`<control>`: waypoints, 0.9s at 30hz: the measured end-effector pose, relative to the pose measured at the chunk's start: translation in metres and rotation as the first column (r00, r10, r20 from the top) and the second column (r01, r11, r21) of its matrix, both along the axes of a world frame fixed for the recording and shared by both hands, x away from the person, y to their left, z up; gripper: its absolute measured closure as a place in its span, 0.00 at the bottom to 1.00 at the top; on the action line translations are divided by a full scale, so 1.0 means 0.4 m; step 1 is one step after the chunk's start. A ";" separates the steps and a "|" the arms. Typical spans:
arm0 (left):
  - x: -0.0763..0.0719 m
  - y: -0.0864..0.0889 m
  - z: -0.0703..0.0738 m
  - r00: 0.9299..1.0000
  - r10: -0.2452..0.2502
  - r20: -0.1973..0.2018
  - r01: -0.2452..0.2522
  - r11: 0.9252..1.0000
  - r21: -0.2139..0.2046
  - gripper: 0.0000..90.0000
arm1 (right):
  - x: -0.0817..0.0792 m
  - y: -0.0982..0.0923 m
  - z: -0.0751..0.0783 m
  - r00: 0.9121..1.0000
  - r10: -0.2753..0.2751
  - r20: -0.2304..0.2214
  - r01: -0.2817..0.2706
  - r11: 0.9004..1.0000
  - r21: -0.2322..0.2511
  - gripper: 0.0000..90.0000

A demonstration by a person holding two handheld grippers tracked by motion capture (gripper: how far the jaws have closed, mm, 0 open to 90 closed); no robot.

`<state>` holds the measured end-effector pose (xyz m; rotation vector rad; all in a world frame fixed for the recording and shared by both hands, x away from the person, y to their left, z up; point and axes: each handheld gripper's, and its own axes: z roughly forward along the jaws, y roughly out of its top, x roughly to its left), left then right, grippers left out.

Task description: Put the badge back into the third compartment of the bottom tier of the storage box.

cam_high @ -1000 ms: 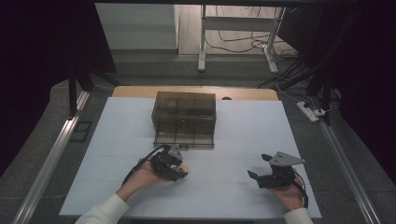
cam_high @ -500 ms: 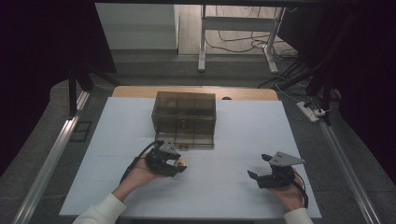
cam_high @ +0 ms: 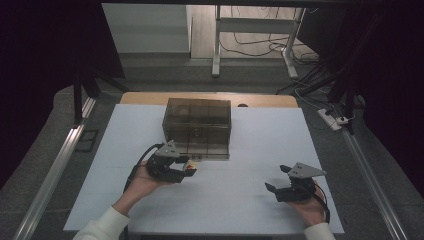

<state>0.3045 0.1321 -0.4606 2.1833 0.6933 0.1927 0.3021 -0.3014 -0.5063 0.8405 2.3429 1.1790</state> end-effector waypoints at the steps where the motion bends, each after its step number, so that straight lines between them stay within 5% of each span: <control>1: 0.000 0.003 0.003 1.000 0.005 0.004 -0.005 1.000 -0.004 0.51 | 0.000 0.000 0.000 1.000 0.000 0.000 0.000 1.000 0.000 0.14; 14: -0.005 0.037 0.034 0.999 0.039 0.030 -0.037 0.997 -0.068 0.51 | 0.000 0.000 0.000 1.000 0.001 0.002 -0.001 1.000 0.001 0.14; 27: -0.002 0.042 0.038 0.998 0.050 0.036 -0.047 0.996 -0.075 0.51 | 0.000 -0.001 0.000 1.000 -0.003 0.000 0.003 1.000 -0.001 0.14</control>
